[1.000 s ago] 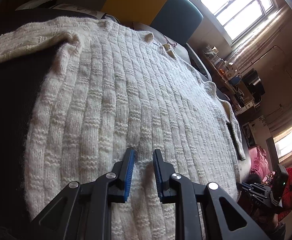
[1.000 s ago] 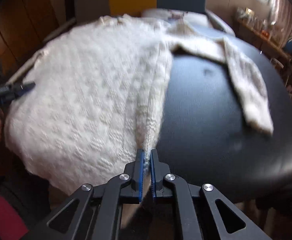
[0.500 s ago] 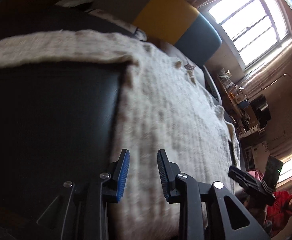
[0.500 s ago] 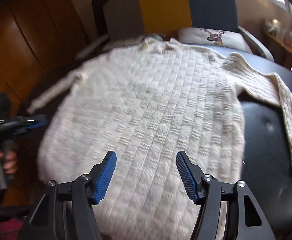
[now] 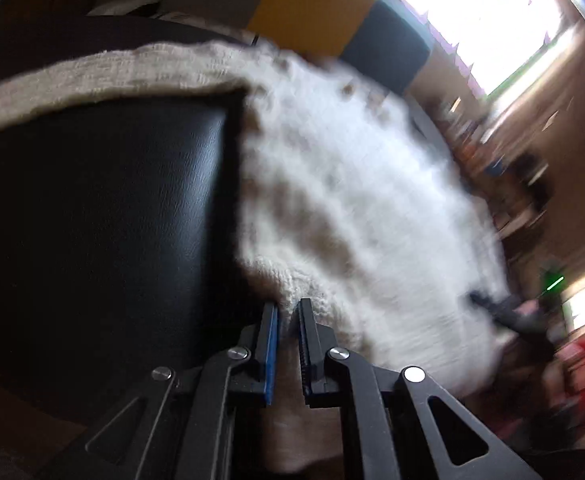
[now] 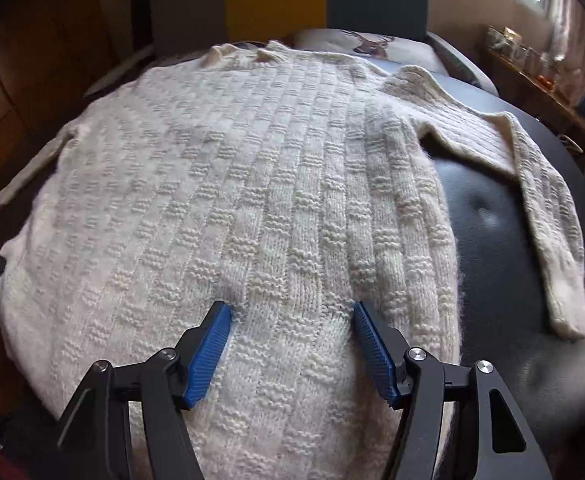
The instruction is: Fold clothes
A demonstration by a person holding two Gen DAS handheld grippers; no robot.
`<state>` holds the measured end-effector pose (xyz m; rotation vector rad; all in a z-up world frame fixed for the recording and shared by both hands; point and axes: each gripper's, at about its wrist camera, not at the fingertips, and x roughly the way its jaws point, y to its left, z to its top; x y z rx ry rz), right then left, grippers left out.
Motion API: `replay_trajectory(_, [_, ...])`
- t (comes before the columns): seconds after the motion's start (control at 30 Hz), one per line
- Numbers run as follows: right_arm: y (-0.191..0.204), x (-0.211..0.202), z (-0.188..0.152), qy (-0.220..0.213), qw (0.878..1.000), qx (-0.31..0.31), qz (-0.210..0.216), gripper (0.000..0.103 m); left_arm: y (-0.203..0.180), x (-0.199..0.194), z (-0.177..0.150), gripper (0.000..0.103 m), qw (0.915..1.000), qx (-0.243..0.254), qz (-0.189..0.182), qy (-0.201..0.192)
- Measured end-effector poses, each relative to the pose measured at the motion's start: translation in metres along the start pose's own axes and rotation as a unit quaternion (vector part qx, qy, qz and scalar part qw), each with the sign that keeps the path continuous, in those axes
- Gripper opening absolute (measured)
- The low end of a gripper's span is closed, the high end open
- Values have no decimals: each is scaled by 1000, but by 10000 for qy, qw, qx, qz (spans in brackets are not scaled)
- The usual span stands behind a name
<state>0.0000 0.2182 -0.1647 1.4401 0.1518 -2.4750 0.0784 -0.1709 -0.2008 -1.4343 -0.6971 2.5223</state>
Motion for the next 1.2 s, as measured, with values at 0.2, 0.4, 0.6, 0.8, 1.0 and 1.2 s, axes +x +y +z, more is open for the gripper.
replay_trajectory(0.2, [-9,-2,2,145,9997,97,-153,67,-14,-15,-1,12,9995,-77,-273,-102])
replay_trajectory(0.4, [1,5,32,72,9997,221,47,72,-43,-17,36,18,9963,295,-612,-536])
replay_trajectory(0.6, [13,32,61,-78,9999,55,122,81,-50,46,50,18,9981,546,230,141])
replay_trajectory(0.8, [21,51,78,-300,9993,-151,154,91,-28,53,46,14,9996,270,61,56])
replay_trajectory(1.0, [23,49,70,-494,9984,-232,135,97,31,22,64,23,9891,-1174,-790,-405])
replay_trajectory(1.2, [25,49,69,-491,9984,-281,79,100,150,-57,74,28,9461,-2810,-295,-1583])
